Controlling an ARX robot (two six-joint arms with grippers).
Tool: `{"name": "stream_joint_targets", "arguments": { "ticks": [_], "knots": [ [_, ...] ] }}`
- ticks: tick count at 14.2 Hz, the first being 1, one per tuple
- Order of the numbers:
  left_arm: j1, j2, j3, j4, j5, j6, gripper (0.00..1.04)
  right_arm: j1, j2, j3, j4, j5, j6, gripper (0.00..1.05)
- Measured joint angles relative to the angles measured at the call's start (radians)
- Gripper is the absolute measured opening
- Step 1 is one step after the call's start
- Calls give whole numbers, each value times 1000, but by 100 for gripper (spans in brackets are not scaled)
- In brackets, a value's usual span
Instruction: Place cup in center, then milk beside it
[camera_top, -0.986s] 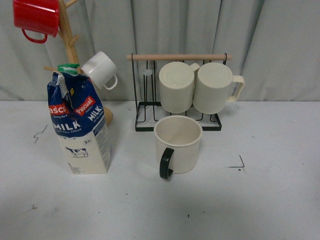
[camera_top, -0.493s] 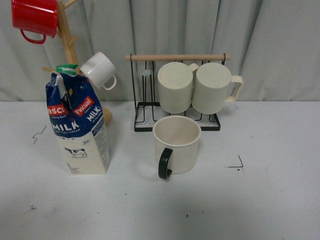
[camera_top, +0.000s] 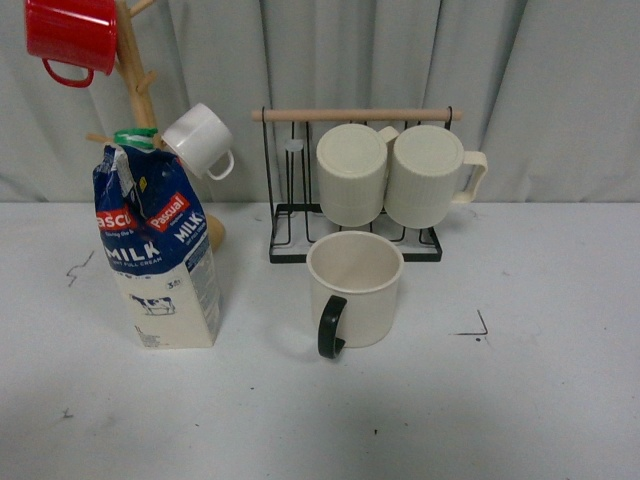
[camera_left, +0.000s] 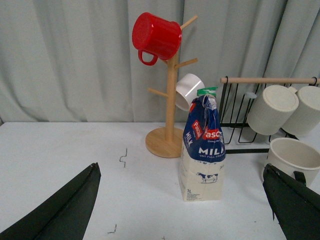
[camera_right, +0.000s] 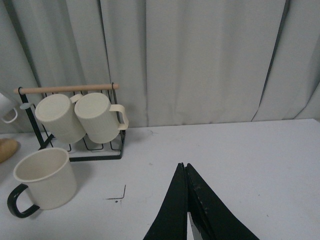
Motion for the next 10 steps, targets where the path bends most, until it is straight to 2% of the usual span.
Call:
{"name": "stream_joint_targets", "arguments": {
  "ticks": [6, 7, 10],
  "knots": [
    [0, 0, 0, 0, 0, 0, 98, 0, -130, 1, -144, 0, 1, 2],
    [0, 0, 0, 0, 0, 0, 98, 0, -240, 0, -294, -3, 0, 2],
    [0, 0, 0, -1, 1, 0, 98, 0, -278, 1, -292, -3, 0, 2]
  ]
}}
